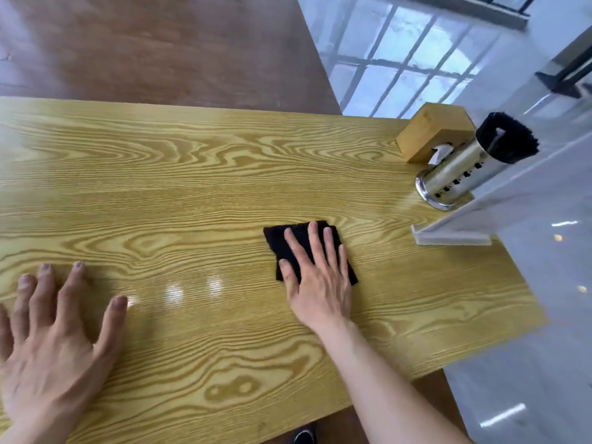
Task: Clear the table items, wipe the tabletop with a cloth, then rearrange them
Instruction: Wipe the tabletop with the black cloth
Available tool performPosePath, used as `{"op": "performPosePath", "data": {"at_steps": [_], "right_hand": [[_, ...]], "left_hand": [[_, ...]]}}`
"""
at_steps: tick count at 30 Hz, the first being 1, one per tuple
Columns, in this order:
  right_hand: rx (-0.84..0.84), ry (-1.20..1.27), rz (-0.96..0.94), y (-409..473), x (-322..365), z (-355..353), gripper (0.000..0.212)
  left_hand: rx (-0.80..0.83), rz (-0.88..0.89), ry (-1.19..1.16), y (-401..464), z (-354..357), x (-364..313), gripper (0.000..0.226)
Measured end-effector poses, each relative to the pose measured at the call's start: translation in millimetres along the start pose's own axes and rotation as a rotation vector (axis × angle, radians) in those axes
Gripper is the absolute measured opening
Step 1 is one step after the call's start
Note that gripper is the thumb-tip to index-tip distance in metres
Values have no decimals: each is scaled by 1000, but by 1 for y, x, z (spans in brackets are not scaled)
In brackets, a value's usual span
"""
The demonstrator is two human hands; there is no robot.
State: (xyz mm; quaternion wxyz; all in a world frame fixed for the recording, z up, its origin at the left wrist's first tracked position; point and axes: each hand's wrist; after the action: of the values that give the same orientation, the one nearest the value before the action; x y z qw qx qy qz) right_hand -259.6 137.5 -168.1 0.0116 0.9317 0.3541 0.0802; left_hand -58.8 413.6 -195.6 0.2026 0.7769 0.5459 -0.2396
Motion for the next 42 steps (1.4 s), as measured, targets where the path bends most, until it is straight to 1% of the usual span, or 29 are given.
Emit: {"op": "performPosePath", "data": {"at_steps": [2, 4, 8, 11, 15, 17, 19, 22, 26, 28, 32, 35, 39, 42], "right_hand": [[-6, -13, 106, 15, -39, -3, 59], [-2, -8, 194, 16, -67, -6, 60], [-19, -21, 304, -16, -93, -11, 61], [-44, -28, 398, -54, -95, -14, 61], [-37, -29, 486, -98, -83, -14, 61], [-31, -28, 529, -111, -67, -12, 62], [-22, -33, 568, -120, -49, -11, 62], [-22, -37, 523, -137, -7, -9, 62], [-27, 1, 357, -162, 60, -7, 60], [-8, 41, 259, -170, 97, -5, 59], [78, 126, 2, -189, 163, -3, 62], [162, 173, -67, -192, 173, -5, 66], [229, 298, -44, -186, 163, -23, 63], [177, 337, -10, -176, 143, -51, 61]], "left_hand": [[24, -18, -87, 6, 12, 16, 83], [10, -49, -154, 8, 21, 26, 80], [-18, -52, -179, 4, 23, 23, 76], [-3, -34, -165, 4, 17, 19, 77], [0, 62, -29, -7, -5, -7, 79], [-19, 106, 75, -17, -19, -21, 77], [-18, 155, 124, -30, -26, -29, 76], [12, 199, 150, -54, -29, -28, 77], [29, 217, 141, -87, -32, -24, 76], [18, 213, 131, -96, -36, -21, 75], [24, 220, 119, -106, -46, -14, 72], [52, 225, 125, -110, -53, -12, 72], [93, 237, 112, -117, -66, -25, 72], [111, 258, 105, -118, -82, -43, 72]]}}
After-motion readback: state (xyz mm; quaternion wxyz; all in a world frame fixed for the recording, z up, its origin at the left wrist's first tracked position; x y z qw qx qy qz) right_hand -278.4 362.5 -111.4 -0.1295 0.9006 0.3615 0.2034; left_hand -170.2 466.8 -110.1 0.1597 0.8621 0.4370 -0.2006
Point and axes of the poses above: each hand's wrist, its own y-axis towards the middle knuckle, its own z-axis out of the palm, x = y × z, and after that the axes turned 7 degrees about -x, right-handed
